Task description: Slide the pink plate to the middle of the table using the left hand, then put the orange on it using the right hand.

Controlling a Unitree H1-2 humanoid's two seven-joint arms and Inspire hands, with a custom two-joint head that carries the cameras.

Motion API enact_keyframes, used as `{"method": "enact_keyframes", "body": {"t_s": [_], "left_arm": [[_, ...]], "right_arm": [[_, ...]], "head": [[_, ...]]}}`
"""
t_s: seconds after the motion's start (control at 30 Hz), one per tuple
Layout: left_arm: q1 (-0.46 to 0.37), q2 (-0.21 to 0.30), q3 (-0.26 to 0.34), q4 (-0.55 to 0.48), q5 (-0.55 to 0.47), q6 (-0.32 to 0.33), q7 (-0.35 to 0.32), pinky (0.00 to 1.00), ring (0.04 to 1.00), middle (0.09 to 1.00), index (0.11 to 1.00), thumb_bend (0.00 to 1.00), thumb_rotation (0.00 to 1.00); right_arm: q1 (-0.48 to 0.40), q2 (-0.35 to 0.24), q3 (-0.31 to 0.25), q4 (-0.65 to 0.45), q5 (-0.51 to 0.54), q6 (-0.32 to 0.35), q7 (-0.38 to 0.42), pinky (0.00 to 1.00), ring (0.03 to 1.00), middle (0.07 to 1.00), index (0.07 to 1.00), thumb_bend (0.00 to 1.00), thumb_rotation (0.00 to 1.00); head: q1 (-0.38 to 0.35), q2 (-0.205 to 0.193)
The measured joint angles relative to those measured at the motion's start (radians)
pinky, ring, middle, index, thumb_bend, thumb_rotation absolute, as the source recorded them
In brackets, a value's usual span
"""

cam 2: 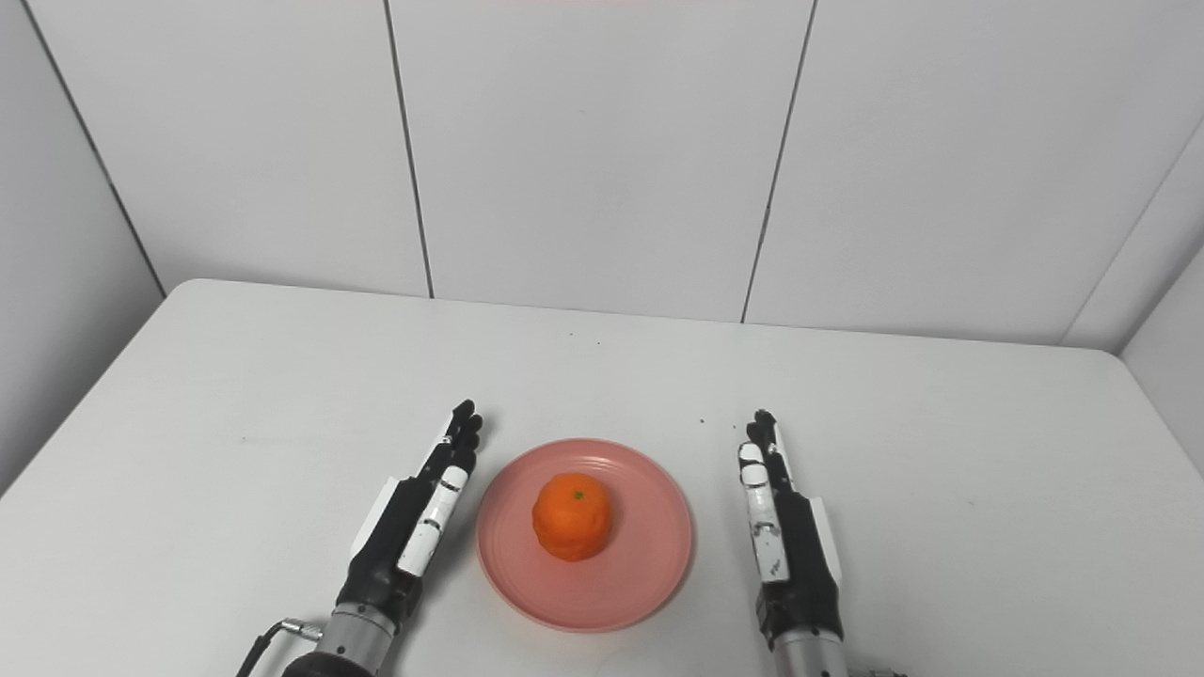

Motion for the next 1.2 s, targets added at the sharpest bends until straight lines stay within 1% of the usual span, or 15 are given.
{"method": "enact_keyframes", "body": {"t_s": [0.07, 0.27, 0.37, 0.4, 0.43, 0.5, 0.63, 1.2], "left_arm": [[0.000, 0.000, 0.000, 0.000, -0.001, 0.000, 0.000, 1.00, 1.000, 1.000, 1.000, 0.67, 1.00], [-0.001, -0.001, 0.000, 0.000, 0.000, 0.000, 0.001, 1.00, 1.000, 1.000, 1.000, 0.69, 1.00], [-0.002, -0.003, 0.001, 0.000, -0.002, 0.003, 0.001, 1.00, 1.000, 1.000, 1.000, 0.59, 1.00], [-0.002, -0.004, 0.003, 0.000, -0.005, 0.005, 0.001, 1.00, 1.000, 1.000, 1.000, 0.51, 1.00], [-0.002, -0.005, 0.004, 0.000, -0.006, 0.007, 0.001, 1.00, 1.000, 1.000, 1.000, 0.50, 1.00], [-0.002, -0.009, 0.008, 0.000, -0.015, 0.007, 0.002, 1.00, 1.000, 1.000, 1.000, 0.45, 1.00], [-0.002, -0.016, 0.014, 0.001, -0.027, 0.006, 0.007, 1.00, 1.000, 1.000, 1.000, 0.45, 1.00], [-0.005, -0.016, 0.018, 0.004, -0.033, -0.012, 0.009, 1.00, 1.000, 1.000, 1.000, 0.46, 1.00]], "right_arm": [[0.000, 0.000, 0.000, 0.000, 0.001, 0.000, 0.000, 1.00, 0.985, 0.995, 0.999, 0.27, 1.00], [0.000, 0.000, -0.002, 0.000, 0.002, 0.000, 0.000, 1.00, 0.986, 0.995, 1.000, 0.27, 1.00], [-0.001, 0.000, -0.003, 0.000, 0.004, 0.000, 0.001, 1.00, 0.987, 0.996, 1.000, 0.28, 1.00], [-0.002, 0.000, -0.004, 0.000, 0.005, 0.000, 0.001, 1.00, 0.989, 0.998, 1.000, 0.29, 1.00], [-0.002, -0.001, -0.004, 0.000, 0.005, 0.000, 0.001, 1.00, 0.990, 0.999, 1.000, 0.29, 1.00], [-0.003, -0.002, -0.004, 0.000, 0.009, 0.000, 0.001, 1.00, 0.988, 0.998, 1.000, 0.29, 1.00], [-0.004, -0.003, -0.004, 0.000, 0.012, 0.000, 0.001, 1.00, 0.984, 0.993, 0.998, 0.29, 1.00], [-0.005, -0.003, -0.003, 0.000, 0.020, 0.000, 0.001, 1.00, 0.980, 0.991, 0.998, 0.28, 1.00]], "head": [[0.002, 0.002], [0.008, 0.006], [0.008, 0.009], [0.009, 0.009], [0.009, 0.009], [0.011, 0.011], [0.011, 0.012], [0.002, 0.009]]}}
